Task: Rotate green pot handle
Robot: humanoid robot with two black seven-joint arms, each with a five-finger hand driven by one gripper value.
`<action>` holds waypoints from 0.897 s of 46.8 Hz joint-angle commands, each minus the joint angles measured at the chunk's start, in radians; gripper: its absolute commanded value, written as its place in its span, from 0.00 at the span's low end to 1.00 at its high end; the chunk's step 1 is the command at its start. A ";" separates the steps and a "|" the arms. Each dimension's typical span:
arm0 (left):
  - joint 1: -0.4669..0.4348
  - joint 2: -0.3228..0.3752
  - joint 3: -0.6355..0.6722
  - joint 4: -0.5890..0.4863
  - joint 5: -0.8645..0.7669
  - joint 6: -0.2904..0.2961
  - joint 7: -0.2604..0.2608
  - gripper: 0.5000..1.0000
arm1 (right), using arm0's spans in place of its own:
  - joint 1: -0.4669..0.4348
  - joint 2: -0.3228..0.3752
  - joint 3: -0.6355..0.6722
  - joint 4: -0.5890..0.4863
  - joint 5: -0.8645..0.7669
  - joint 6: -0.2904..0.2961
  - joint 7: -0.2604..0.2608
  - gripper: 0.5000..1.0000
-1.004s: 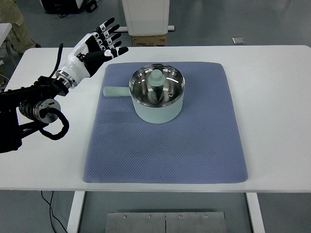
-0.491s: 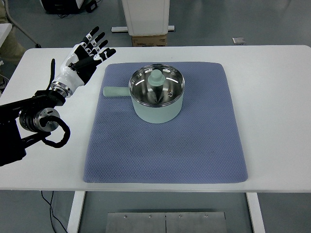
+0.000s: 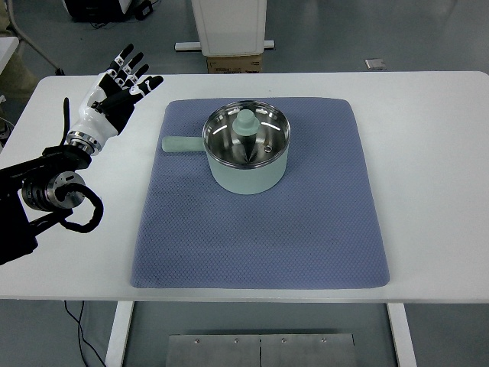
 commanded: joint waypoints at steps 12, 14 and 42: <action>0.035 -0.029 -0.046 0.054 0.012 -0.011 0.000 1.00 | 0.000 0.000 0.000 0.000 0.001 0.000 0.000 1.00; 0.037 -0.032 -0.052 0.057 0.012 -0.011 0.000 1.00 | 0.000 0.000 0.000 0.000 0.001 0.000 0.000 1.00; 0.064 -0.114 -0.087 0.196 0.016 -0.011 0.000 1.00 | 0.000 0.000 0.000 0.000 -0.001 0.000 0.000 1.00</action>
